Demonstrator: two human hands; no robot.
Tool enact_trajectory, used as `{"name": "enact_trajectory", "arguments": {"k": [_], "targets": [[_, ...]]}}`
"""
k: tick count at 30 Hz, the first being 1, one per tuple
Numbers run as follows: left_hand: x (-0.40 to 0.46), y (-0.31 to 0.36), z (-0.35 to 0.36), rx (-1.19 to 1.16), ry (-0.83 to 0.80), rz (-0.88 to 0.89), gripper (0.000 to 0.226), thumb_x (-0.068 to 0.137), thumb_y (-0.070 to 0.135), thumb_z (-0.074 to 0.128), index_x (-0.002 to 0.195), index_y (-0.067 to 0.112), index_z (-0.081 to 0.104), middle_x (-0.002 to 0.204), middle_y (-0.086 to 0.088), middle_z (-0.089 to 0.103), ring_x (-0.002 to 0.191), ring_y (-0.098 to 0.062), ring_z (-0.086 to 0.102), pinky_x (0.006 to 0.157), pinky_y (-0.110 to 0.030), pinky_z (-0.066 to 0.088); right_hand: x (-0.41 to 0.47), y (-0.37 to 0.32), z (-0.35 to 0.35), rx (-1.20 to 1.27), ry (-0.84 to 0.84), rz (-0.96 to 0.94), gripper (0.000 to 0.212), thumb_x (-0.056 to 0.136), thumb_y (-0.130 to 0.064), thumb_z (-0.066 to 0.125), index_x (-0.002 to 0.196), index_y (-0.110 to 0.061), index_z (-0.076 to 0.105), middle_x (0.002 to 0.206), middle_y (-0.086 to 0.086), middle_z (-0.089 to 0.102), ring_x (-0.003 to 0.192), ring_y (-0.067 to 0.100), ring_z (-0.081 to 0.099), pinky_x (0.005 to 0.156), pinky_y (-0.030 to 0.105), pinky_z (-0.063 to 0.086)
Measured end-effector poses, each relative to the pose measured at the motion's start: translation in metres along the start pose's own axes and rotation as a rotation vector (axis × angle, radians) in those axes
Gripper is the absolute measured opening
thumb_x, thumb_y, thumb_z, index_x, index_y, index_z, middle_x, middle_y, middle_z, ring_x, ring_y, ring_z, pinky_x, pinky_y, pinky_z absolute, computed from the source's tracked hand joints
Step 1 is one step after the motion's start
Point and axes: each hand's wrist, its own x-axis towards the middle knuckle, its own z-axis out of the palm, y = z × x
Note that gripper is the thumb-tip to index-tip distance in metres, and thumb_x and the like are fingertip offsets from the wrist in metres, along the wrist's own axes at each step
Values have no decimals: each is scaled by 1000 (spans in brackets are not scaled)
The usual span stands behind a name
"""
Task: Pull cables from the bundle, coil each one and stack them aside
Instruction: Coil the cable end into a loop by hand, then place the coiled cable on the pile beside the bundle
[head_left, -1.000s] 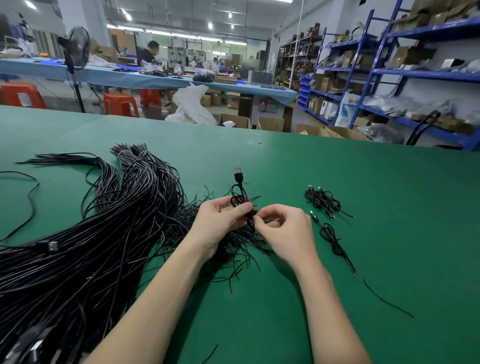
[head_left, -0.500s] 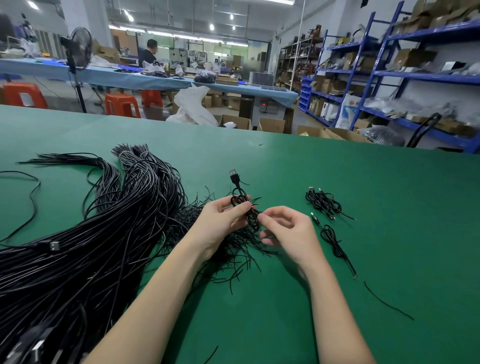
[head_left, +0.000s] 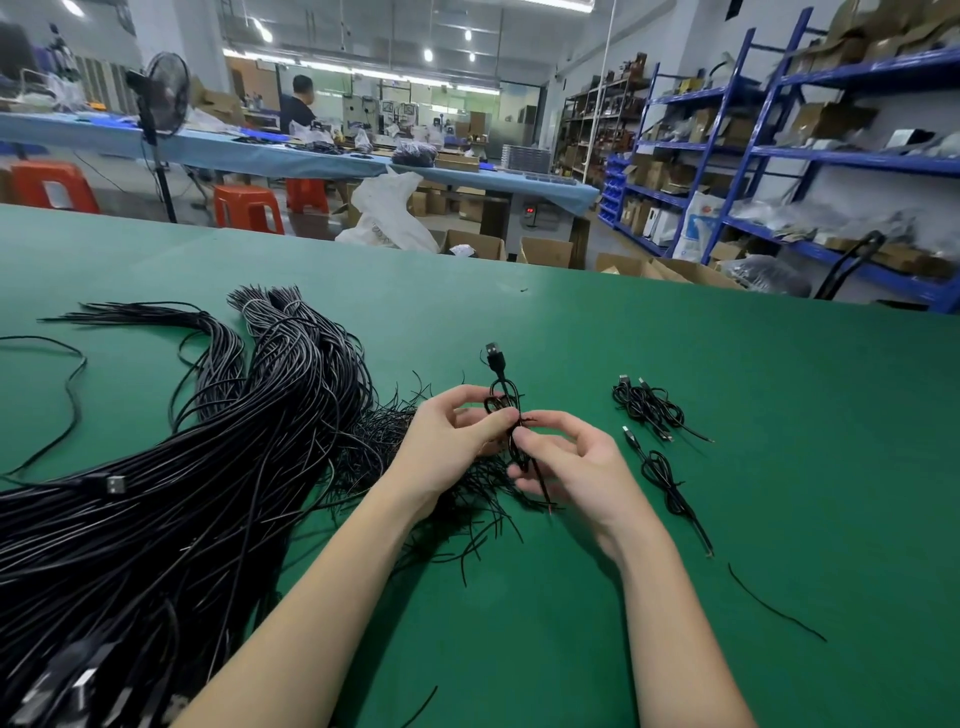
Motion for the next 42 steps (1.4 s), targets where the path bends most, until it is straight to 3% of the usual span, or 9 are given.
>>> {"name": "enact_trajectory", "arguments": {"k": [4,7,11,17,21,24,27,36,42], "targets": [[1,-7,-3,295,90,160,16,93,33,71,107,26,74,94,13,75,90,-1,69,77,-15,53,1,4,-1,-37,101,-16,19,90,-10,75,107,-9,67,83,7,77,68,20,72,62,27,60],[-1,-16,-7,540,226,309,8,96,24,66,99,26,72,88,15,72,82,2,64,75,-7,46,5,5,-4,-6,211,-27,12,92,-10,73,103,-10,68,81,6,78,67,21,73,59,26,59],[-7,-31,-6,942,140,403,14,95,26,60,105,22,68,98,9,69,100,-14,55,91,-29,45,11,7,-11,-67,316,-30,8,93,-14,72,100,-12,68,81,4,77,67,18,75,60,26,60],[-7,-37,-11,1434,148,346,51,94,59,43,139,35,48,145,8,48,143,-19,32,120,-50,14,31,4,-36,-268,473,-36,11,91,-19,72,102,-19,69,81,-1,77,66,14,75,65,33,63],[-3,-44,-14,1485,130,268,57,96,63,32,145,35,43,151,9,44,145,-17,30,119,-47,16,61,-14,-52,-508,647,-125,5,87,-27,70,91,-25,68,78,-4,74,78,21,74,74,45,63],[-3,-46,-14,1485,140,280,56,96,62,32,143,35,45,150,10,46,144,-16,31,119,-47,16,85,-22,-62,-639,722,-147,6,86,-25,67,89,-21,64,84,1,74,94,25,68,79,38,58],[-3,-48,-14,1494,152,280,56,96,62,32,142,35,46,150,10,46,144,-16,31,118,-46,17,101,-18,-72,-704,757,-153,4,87,-18,65,87,-17,61,88,5,70,79,23,65,65,29,49],[-1,-48,-13,1497,160,277,55,96,62,32,141,35,47,147,11,48,142,-16,33,117,-46,18,119,6,-88,-817,738,-66,10,89,-14,65,98,-12,64,115,10,63,94,26,61,77,29,46],[-1,-48,-13,1496,170,278,54,96,62,33,140,36,48,147,11,49,141,-16,34,117,-45,18,114,5,-85,-1008,730,22,16,86,-13,67,96,-24,73,109,2,71,102,27,65,75,29,50]]}}
